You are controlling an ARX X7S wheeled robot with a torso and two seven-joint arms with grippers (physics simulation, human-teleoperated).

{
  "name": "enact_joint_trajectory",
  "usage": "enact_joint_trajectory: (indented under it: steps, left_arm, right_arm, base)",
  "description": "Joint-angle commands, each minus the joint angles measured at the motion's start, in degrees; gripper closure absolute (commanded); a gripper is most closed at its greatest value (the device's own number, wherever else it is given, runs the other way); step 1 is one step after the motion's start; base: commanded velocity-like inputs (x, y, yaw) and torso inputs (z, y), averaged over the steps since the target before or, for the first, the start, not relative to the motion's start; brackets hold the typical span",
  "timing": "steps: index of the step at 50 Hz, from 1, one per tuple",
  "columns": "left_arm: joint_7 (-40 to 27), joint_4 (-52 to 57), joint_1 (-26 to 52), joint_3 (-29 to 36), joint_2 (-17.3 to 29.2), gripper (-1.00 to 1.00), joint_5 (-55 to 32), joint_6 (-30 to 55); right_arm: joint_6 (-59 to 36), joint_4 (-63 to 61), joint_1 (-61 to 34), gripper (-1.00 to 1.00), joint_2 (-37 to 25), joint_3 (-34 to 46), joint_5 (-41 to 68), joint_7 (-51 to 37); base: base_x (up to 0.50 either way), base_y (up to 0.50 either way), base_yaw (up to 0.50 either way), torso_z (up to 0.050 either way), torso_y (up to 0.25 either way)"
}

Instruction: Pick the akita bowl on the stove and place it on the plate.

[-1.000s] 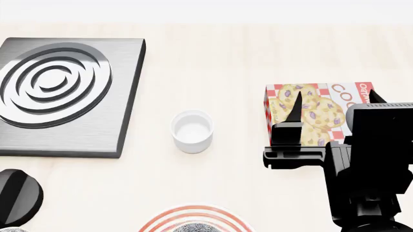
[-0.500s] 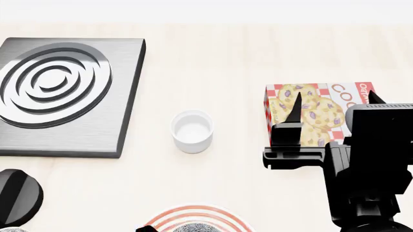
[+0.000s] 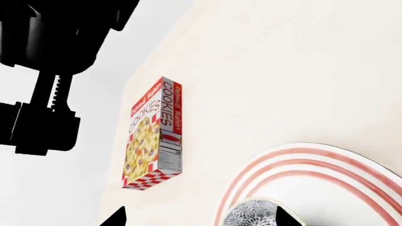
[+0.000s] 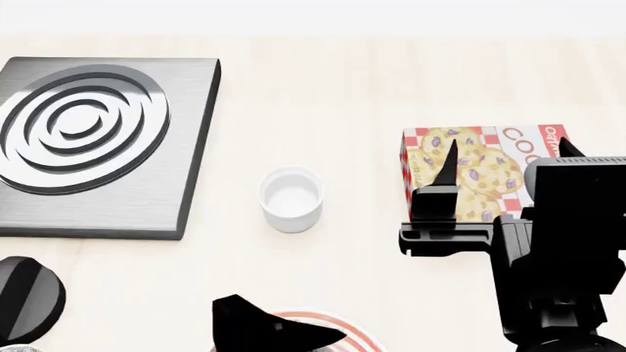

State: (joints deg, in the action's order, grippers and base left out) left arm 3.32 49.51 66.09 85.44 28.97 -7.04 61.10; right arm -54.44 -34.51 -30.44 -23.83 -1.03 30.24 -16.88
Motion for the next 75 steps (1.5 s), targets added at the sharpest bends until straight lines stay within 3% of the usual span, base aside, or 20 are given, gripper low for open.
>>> enact_joint_trajectory:
  steps: [1,17,35,37,51,75]
  left_arm:
    - [1.41,0.77,-1.23,-8.55,-2.55,-1.00,-2.29,1.22]
    - [0.60,2.54,-4.74,-18.19,-4.20,-1.00,-6.88,3.81]
    - [0.82,2.10,-7.10,-32.89,-6.82,-1.00,-12.88,6.32]
    - [1.06,2.40,-7.58,-37.26,-8.09,-1.00,-14.83,7.59]
    - [1.63,2.43,-6.51,-50.01,-11.90,-1.00,-19.93,12.05]
    - [1.58,1.89,-4.93,-64.71,-16.72,-1.00,-26.04,17.71]
  right_arm:
    - [0.17,0.09,0.03,-1.00,0.93,-1.09,-0.85,1.07]
    - [0.25,0.06,0.08,-1.00,0.75,-0.94,-0.59,0.84]
    - [0.15,-0.05,0.04,-1.00,0.56,-0.78,-0.23,0.51]
    - [-0.10,-0.21,-0.07,-1.00,0.56,-0.84,-0.08,0.38]
    - [0.59,0.25,0.13,-1.00,0.35,-0.64,-0.08,0.46]
    - [0.61,0.32,0.01,-1.00,0.13,-0.56,0.38,0.08]
  base:
    - [0.00,0.00,0.00,0.000,0.000]
    - [0.00,0.00,0.00,0.000,0.000]
    - [0.00,0.00,0.00,0.000,0.000]
    - [0.00,0.00,0.00,0.000,0.000]
    - [0.00,0.00,0.00,0.000,0.000]
    - [0.00,0.00,0.00,0.000,0.000]
